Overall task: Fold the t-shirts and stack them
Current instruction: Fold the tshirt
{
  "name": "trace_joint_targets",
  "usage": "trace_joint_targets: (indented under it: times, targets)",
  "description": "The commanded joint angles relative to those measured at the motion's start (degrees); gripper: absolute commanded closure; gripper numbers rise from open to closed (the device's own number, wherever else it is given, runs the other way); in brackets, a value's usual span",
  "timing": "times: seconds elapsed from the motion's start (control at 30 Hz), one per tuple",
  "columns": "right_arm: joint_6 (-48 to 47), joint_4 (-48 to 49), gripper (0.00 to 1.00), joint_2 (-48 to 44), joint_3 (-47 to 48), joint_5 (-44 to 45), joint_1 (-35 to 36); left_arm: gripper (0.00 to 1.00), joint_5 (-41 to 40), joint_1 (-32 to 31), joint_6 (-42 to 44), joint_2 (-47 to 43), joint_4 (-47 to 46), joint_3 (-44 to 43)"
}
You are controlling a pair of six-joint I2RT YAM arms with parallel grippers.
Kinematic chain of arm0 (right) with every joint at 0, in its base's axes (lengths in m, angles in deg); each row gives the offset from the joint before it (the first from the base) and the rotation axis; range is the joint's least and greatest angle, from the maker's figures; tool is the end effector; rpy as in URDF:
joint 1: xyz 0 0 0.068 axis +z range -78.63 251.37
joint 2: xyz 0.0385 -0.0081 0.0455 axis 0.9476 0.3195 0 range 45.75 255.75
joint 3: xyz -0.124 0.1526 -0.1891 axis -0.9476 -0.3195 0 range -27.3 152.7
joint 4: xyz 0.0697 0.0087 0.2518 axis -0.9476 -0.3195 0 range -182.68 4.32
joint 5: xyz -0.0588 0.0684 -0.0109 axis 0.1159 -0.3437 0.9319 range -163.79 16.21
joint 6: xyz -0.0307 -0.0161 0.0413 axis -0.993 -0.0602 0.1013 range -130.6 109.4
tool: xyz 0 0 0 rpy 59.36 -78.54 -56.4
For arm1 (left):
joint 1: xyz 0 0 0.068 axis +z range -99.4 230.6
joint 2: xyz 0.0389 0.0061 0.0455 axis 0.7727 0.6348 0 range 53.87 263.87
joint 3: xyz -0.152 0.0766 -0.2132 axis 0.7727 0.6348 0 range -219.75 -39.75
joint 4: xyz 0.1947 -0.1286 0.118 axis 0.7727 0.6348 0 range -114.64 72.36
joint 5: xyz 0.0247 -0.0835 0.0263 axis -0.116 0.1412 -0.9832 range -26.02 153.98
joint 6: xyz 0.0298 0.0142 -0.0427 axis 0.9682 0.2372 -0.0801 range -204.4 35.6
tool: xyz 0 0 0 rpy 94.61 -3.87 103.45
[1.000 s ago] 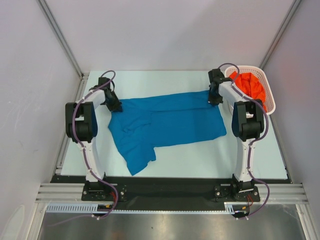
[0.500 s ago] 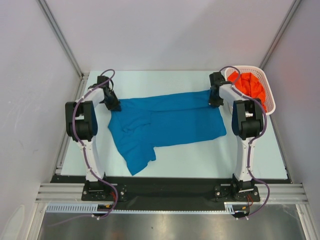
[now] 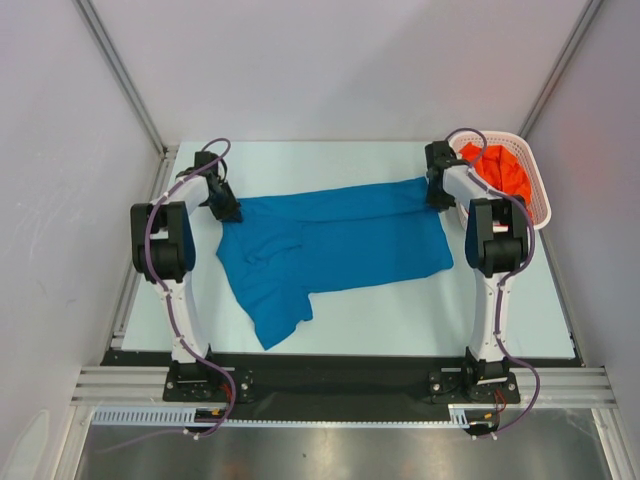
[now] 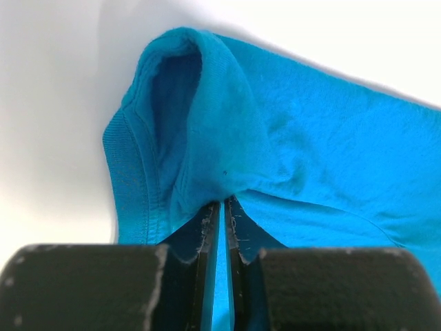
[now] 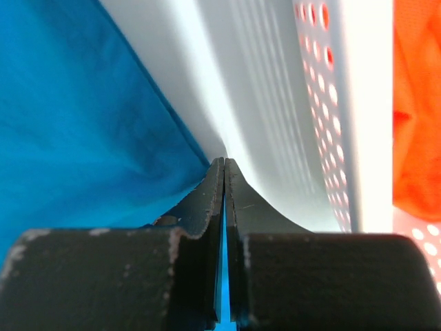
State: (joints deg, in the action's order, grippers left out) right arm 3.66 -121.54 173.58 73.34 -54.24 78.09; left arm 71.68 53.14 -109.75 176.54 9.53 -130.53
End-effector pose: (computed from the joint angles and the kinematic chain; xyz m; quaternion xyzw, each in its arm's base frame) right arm 0.4741 0.0439 0.1676 0.1024 0.9537 -0.1204 0.2559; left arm 0.4464 0.0151 0.1573 -0.2217 0.9506 -0.1053 0.1899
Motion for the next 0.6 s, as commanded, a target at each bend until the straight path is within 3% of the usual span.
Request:
trace_joint_targets:
  times: [0.0,0.1,0.3,0.4,0.57]
  targets:
    - [-0.7,-2.0,0.98,-7.1,-0.7,1.5,1.7,0.86,-4.8,1.4,3.3,0.0,1.1,0.7]
    - [-1.3,-0.6,0.97,-9.3,-1.2,1.2,3.0,0.81,-4.0,1.4,3.8,-3.0,-0.3,2.4]
    - [-0.3,-3.0,0.96,-2.2,7.7,-1.4,3.6,0.75,-1.8,0.9,3.2,-9.1,-0.6,4.5]
    - [0.7,-1.7,0.94,-0.3,7.6,-4.3,3.5,0.71,-1.6,-0.3,2.9,-12.1,0.8,5.8]
    - [2.4,-5.1,0.92,-2.7,5.7,-4.6,4.9,0.57,-1.2,-4.6,0.0,-27.0,0.5,18.0]
